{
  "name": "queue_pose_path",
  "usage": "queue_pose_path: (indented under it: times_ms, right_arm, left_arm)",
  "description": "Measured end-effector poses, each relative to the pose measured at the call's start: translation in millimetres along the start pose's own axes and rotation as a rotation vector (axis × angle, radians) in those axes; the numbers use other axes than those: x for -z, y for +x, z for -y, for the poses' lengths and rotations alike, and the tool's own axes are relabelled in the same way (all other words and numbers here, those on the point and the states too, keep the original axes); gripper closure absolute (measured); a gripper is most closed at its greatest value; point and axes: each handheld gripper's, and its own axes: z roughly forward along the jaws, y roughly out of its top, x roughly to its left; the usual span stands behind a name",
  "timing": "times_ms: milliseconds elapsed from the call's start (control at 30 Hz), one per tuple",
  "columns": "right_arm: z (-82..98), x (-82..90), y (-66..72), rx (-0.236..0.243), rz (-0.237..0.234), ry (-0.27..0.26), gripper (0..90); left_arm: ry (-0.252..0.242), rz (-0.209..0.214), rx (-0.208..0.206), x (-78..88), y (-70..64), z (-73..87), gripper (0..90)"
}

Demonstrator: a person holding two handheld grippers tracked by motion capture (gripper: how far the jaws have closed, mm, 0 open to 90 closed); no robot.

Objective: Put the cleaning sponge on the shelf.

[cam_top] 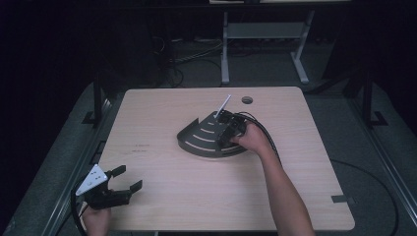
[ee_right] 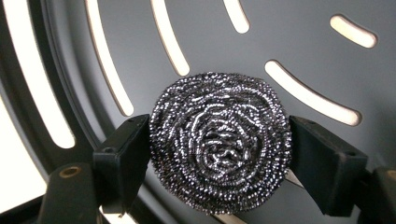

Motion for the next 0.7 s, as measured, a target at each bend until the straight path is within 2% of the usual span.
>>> queue_pose_path:
  times_ms: [100,700]
  right_arm:
    - [1.5,3.7,-0.1,-0.003,-0.001,-0.021,21.1]
    - [3.7,19.7,2.9,-0.003,0.004,-0.042,19.0]
  left_arm:
    - [0.001,0.001,0.0,-0.2,-0.3,-0.1,13.7]
    - [0.002,-0.001,0.001,-1.8,-0.9,-0.2,13.7]
